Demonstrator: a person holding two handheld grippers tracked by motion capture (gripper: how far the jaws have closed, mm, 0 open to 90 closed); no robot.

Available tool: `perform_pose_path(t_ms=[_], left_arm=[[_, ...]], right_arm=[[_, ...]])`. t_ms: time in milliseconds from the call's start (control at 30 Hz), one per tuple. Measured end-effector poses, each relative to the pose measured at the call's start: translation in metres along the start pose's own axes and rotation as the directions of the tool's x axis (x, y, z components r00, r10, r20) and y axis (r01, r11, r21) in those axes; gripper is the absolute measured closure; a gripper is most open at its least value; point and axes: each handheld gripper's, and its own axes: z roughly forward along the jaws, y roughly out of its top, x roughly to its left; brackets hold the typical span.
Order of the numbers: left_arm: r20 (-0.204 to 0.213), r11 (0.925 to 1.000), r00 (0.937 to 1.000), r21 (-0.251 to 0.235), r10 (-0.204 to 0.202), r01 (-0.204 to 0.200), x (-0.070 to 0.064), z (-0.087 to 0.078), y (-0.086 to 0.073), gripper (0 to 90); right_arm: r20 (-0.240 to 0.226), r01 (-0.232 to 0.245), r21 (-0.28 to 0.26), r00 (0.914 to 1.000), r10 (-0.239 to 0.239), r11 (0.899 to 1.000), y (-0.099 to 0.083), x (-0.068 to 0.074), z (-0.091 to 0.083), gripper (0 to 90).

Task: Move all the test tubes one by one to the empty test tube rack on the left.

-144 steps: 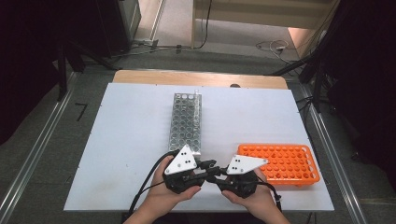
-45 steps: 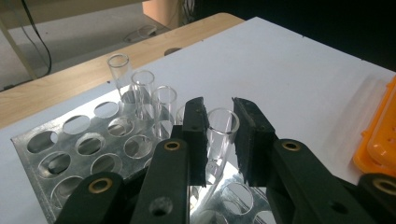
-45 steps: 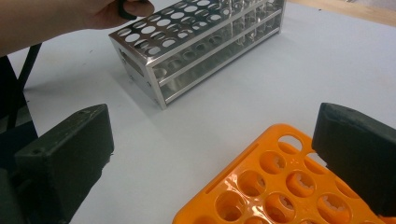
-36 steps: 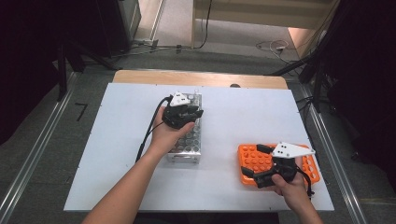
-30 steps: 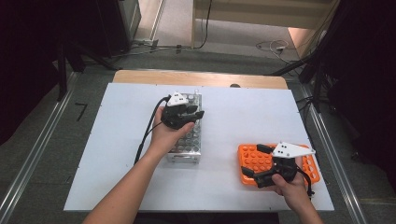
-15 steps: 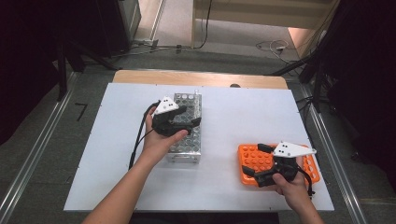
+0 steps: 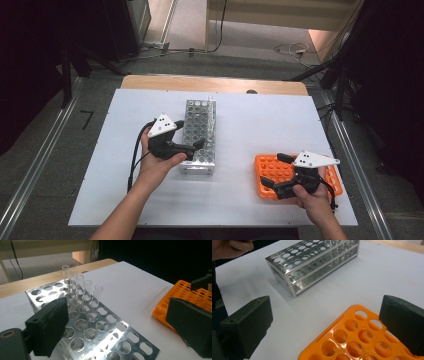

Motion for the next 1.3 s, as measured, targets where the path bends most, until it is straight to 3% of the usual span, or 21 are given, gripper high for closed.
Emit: perform_pose_path(t_ms=[233, 500, 767, 867, 1100, 1300], left_arm=[[0.029, 0.9996, 0.9995, -0.027, 0.010, -0.009, -0.005, -0.023, -0.005, 0.0], [0.018, 0.9989, 0.9997, -0.042, 0.019, -0.018, -0.008, -0.051, -0.017, 0.0], [0.000, 0.9985, 1.0000, -0.054, -0.009, 0.009, -0.006, -0.075, -0.035, 0.0], [-0.014, 0.9990, 0.9999, -0.046, 0.001, -0.002, -0.004, -0.082, -0.044, 0.0], [0.015, 0.9969, 0.9998, -0.077, -0.015, 0.016, 0.003, -0.105, -0.060, 0.0], [-0.012, 0.9953, 0.9994, -0.091, -0.032, 0.031, 0.008, -0.123, -0.073, 0.0]], right_arm=[[0.002, -0.001, 0.002, 1.0000, 0.001, 1.000, -0.001, -0.002, 0.000, 0.0], [0.009, -0.006, 0.001, 0.9999, 0.006, 1.000, -0.002, -0.005, -0.002, 0.0], [0.030, -0.017, -0.001, 0.9994, 0.017, 1.000, -0.004, -0.010, -0.004, 0.0], [0.037, -0.023, -0.001, 0.9990, 0.023, 1.000, -0.005, -0.012, -0.004, 0.0], [0.053, -0.028, -0.010, 0.9982, 0.029, 1.000, -0.008, -0.019, -0.009, 0.0], [0.065, -0.030, -0.027, 0.9974, 0.031, 0.999, -0.014, -0.029, -0.015, 0.0]])
